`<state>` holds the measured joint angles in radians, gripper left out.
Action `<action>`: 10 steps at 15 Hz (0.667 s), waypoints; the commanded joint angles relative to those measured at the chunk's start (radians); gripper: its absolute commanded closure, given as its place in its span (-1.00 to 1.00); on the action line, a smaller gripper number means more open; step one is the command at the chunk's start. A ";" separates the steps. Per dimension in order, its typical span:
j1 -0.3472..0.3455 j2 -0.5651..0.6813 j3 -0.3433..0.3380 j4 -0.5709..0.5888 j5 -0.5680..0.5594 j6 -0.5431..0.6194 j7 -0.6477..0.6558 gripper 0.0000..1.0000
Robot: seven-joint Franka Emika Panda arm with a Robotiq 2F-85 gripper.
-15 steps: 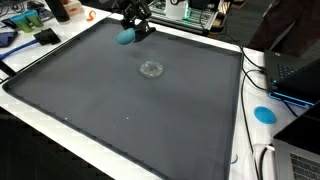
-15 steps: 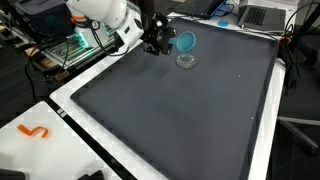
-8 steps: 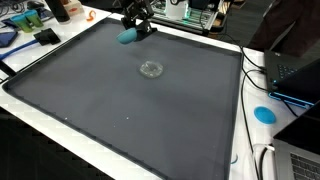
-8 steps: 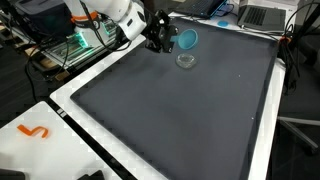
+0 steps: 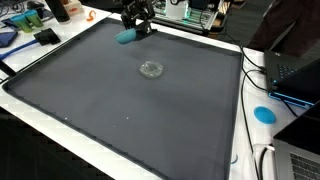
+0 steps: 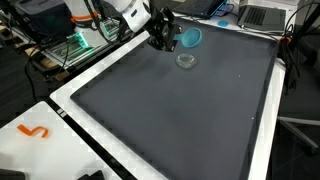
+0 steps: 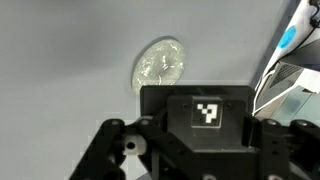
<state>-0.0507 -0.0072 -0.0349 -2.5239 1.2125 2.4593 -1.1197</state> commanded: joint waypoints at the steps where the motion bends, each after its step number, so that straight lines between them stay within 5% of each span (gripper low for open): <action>1: 0.019 -0.048 0.014 -0.032 -0.098 0.060 0.080 0.43; 10: 0.007 -0.088 0.026 0.020 -0.707 -0.049 0.291 0.43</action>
<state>-0.0371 -0.0569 -0.0179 -2.5177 0.6946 2.4793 -0.9034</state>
